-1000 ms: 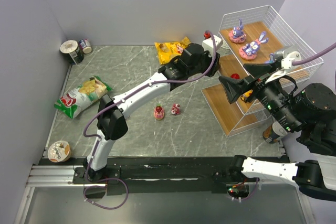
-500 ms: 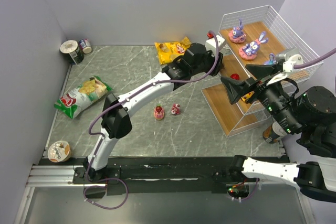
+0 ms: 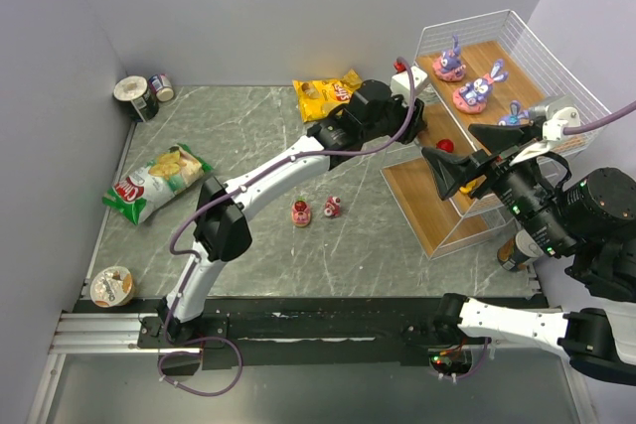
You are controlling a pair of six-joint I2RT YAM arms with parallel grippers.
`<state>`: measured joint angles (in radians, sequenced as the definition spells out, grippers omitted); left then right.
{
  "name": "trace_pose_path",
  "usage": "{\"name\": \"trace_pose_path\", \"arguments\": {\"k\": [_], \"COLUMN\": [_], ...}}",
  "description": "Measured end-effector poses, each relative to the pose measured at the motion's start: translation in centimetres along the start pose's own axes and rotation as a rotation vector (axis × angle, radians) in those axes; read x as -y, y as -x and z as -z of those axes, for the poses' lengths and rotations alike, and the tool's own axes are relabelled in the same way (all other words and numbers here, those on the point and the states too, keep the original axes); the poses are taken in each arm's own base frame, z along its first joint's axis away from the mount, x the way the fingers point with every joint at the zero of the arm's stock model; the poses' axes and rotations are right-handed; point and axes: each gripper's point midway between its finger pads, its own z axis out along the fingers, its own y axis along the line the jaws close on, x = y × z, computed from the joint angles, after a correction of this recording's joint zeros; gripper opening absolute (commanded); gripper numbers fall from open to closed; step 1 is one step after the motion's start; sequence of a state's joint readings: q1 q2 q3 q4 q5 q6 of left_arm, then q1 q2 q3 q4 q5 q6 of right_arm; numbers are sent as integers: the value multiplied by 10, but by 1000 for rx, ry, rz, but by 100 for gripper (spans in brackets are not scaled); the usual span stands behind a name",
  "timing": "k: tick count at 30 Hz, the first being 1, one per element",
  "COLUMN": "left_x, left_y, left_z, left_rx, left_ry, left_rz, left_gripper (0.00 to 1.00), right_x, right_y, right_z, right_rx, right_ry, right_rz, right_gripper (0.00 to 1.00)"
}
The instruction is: Place and organize the plastic toys onto the shelf
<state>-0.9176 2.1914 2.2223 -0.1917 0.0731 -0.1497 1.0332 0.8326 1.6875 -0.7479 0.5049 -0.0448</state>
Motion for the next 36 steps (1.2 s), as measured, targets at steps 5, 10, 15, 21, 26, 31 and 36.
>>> {"name": "trace_pose_path", "arguments": {"k": [5, 10, 15, 21, 26, 31, 36], "left_x": [2, 3, 3, 3, 3, 4, 5], "left_y": [0, 0, -1, -1, -1, 0, 0], "left_z": [-1, -5, -10, -11, -12, -13, -17], "left_rx": [1, 3, 11, 12, 16, 26, 40], "left_ry": [-14, -22, -29, -31, -31, -37, -42], "left_rz": [-8, -14, -19, -20, -20, -20, -20], "left_gripper": [33, 35, 36, 36, 35, 35, 37], "right_x": [0, 0, 0, 1, 1, 1, 3], "right_y": [0, -1, -2, -1, -2, -3, -1], "right_z": [0, 0, 0, 1, 1, 0, 2], "right_rx": [0, -3, -3, 0, -1, -3, 3], "right_ry": [0, 0, -1, -3, -4, -4, -9], "right_rz": [-2, -1, -1, -2, -2, -1, -4], "right_gripper": [100, 100, 100, 100, 100, 100, 100]}}
